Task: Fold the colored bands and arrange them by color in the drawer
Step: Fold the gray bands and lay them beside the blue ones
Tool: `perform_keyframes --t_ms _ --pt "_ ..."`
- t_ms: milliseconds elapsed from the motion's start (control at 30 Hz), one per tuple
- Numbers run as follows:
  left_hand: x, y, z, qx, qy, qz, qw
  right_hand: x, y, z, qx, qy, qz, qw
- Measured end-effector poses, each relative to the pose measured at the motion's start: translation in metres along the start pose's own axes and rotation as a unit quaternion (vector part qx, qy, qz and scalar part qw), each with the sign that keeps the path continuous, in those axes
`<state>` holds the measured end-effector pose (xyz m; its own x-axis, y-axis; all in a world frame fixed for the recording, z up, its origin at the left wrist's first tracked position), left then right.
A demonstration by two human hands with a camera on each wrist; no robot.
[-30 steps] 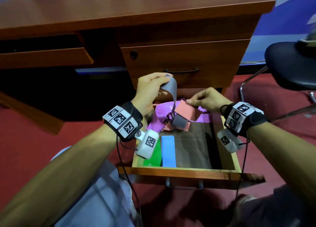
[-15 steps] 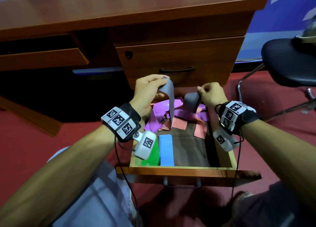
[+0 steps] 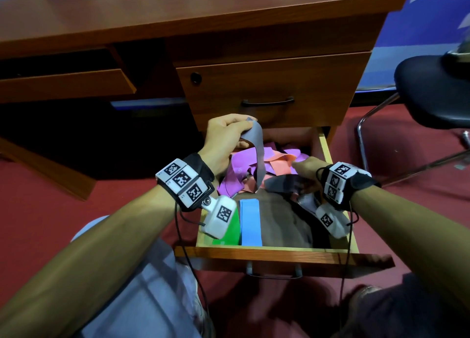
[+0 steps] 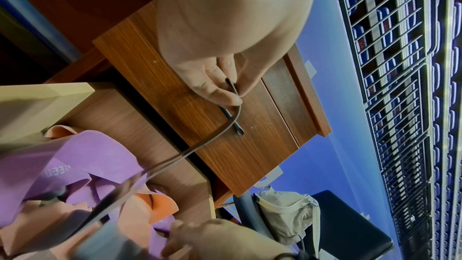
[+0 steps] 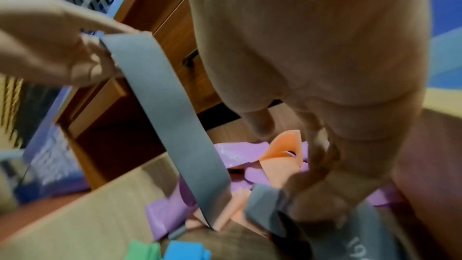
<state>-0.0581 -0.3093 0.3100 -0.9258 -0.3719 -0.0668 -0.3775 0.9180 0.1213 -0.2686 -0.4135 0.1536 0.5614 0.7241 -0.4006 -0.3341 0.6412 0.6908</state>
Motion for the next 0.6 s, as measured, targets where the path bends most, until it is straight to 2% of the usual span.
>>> perform_keyframes --t_ms 133,200,267,367,500,600 --pt "-0.003 0.0 0.0 -0.003 0.001 -0.005 1.0 0.019 -0.003 -0.005 -0.01 0.184 0.062 0.981" --pt "-0.004 0.0 0.0 -0.005 0.002 -0.008 1.0 0.021 0.0 -0.001 -0.005 0.306 0.037 0.951" --pt "-0.005 0.001 0.0 -0.004 0.0 -0.012 1.0 0.024 -0.001 0.012 -0.044 0.386 0.003 0.921" --pt "-0.005 0.003 -0.005 0.017 -0.011 -0.009 1.0 0.03 0.0 0.029 -0.104 0.404 -0.006 0.909" --pt "-0.005 0.004 -0.009 0.036 -0.037 0.001 0.999 0.049 -0.007 0.036 -0.129 0.433 0.017 0.892" --pt "-0.01 0.004 -0.006 0.032 -0.05 -0.006 0.998 0.059 -0.014 0.03 -0.121 0.452 0.038 0.883"
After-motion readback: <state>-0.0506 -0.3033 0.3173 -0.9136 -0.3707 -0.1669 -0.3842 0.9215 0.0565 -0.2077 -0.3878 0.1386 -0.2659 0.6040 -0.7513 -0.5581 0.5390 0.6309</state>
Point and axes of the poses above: each hand's wrist, its own y-axis away from the middle knuckle, its own x-axis out of the palm, z = x × y, the point moved 10 cm from there along -y, towards the middle knuckle, and after that the axes turned 12 degrees about z, right-handed, at the moved point
